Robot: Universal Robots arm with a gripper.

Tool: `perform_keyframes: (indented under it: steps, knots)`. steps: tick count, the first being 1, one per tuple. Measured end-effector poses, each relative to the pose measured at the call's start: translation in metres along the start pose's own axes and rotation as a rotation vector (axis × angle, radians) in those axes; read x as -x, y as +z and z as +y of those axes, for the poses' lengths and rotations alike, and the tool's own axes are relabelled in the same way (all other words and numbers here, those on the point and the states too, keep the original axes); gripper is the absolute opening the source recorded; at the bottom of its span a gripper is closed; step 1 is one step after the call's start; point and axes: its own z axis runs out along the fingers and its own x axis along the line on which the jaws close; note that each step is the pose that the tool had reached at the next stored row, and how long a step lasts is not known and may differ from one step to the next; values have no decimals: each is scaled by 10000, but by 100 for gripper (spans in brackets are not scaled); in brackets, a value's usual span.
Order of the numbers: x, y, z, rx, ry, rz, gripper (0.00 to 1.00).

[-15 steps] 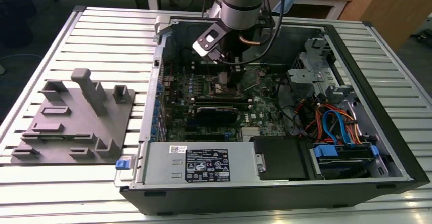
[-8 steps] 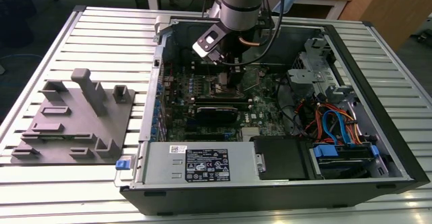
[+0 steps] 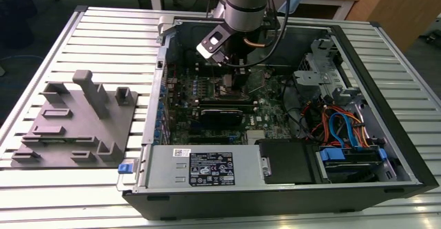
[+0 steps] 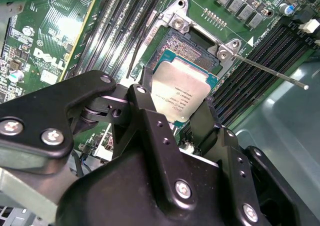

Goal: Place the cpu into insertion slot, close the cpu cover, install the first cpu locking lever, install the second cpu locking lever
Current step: 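Place the cpu into insertion slot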

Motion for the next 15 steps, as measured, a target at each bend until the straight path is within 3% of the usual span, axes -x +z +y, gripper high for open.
perform_keyframes:
  steps: [15]
  knots:
    - [-5, 29, -3, 2, 108, -3, 54]
